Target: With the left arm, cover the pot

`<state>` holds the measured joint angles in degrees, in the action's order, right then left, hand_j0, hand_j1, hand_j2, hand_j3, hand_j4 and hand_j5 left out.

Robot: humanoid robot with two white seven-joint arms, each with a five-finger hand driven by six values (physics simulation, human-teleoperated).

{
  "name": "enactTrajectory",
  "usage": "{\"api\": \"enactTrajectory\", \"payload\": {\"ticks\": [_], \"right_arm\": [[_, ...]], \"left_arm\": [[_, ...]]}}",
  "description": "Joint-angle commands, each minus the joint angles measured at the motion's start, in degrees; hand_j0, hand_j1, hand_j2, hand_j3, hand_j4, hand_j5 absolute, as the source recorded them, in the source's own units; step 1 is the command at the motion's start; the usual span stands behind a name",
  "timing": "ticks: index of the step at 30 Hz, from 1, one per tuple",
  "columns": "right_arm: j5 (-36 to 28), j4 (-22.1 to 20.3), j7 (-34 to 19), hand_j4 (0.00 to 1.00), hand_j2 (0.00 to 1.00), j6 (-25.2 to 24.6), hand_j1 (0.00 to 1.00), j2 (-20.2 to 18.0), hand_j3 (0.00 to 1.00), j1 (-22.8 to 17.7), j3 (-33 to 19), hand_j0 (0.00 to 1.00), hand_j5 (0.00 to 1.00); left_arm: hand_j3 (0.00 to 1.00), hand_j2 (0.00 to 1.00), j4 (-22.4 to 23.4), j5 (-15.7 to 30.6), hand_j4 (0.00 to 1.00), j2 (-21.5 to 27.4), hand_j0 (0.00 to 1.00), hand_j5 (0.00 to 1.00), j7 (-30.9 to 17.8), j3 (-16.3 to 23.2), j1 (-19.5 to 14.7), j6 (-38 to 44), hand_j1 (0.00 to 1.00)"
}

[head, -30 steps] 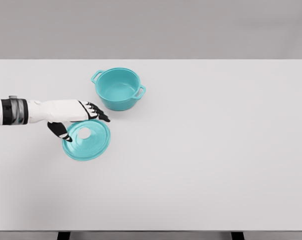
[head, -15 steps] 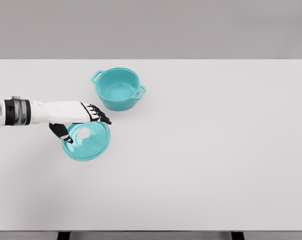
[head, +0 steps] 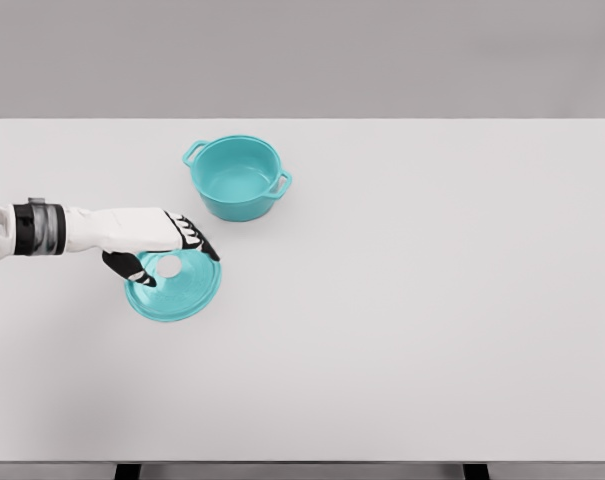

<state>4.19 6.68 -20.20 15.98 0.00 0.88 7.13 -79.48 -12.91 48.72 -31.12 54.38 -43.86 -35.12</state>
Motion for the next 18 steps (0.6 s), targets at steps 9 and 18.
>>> {"api": "enactTrajectory", "payload": {"ticks": [9,18], "right_arm": [[0.03,0.00,-0.02,1.00,1.00,0.02,1.00,0.00,1.00,0.00,-0.01,1.00,1.00],[0.03,0.00,-0.02,1.00,1.00,0.02,1.00,0.00,1.00,0.00,-0.01,1.00,1.00]], "left_arm": [[0.75,0.75,1.52,0.26,0.75,0.41,0.75,0.75,0.44,1.87,-0.09,0.12,0.75],[0.51,0.51,2.31,1.75,0.51,0.32,0.51,0.51,0.36,3.01,0.00,0.12,0.51]]}}
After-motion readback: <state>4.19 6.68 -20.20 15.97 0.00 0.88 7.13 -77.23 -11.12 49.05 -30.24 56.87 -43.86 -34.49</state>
